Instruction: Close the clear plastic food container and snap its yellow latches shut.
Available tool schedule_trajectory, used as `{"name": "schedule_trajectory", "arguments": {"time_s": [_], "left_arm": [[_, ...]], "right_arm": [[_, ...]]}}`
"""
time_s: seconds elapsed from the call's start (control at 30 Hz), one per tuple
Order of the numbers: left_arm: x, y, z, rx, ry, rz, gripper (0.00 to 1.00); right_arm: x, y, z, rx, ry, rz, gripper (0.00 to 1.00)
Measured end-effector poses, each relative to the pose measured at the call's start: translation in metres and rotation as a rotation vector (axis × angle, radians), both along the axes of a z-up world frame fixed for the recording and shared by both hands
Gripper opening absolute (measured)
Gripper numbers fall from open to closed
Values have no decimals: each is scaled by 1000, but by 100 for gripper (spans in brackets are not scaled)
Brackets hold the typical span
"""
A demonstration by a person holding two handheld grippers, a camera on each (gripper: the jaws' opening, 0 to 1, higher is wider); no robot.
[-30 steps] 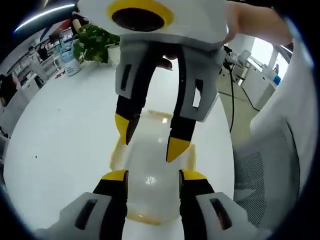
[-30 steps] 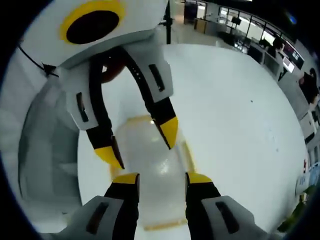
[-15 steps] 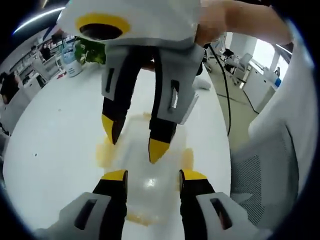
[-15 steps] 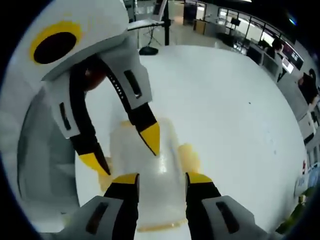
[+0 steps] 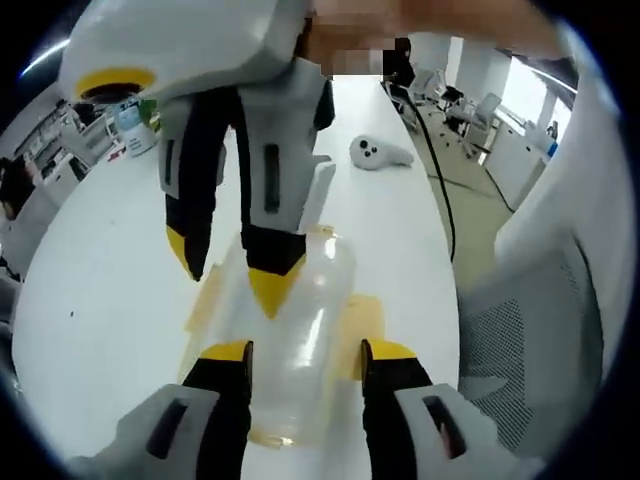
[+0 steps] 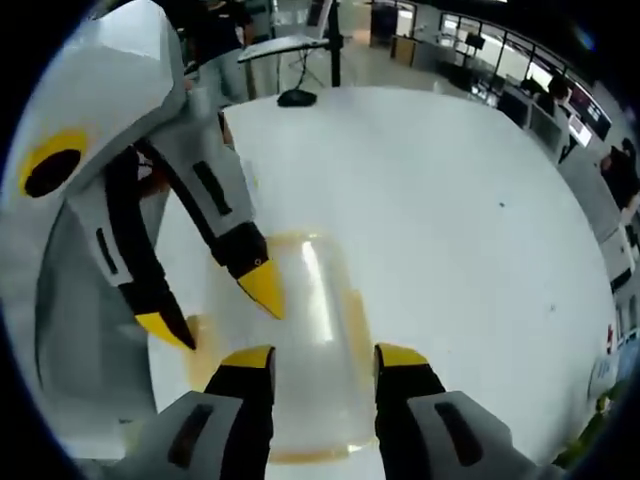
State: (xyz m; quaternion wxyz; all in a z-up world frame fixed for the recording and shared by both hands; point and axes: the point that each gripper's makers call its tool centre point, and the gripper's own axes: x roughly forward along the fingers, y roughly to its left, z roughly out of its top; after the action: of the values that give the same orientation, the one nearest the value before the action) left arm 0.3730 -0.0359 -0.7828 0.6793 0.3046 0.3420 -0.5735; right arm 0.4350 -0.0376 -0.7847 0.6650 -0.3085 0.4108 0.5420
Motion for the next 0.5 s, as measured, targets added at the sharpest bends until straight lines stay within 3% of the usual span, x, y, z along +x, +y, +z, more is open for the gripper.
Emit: {"name": "schedule_trajectory", "arguments": {"time_s": [0.27,0.5], "left_arm": [[-1,1,-1,-3,-25,6,45],[-4,1,-5,3,-92,2,46]], "right_arm": [[3,0,-5,-10,45,12,41],[6,2,-7,-5,83,9,43]]}}
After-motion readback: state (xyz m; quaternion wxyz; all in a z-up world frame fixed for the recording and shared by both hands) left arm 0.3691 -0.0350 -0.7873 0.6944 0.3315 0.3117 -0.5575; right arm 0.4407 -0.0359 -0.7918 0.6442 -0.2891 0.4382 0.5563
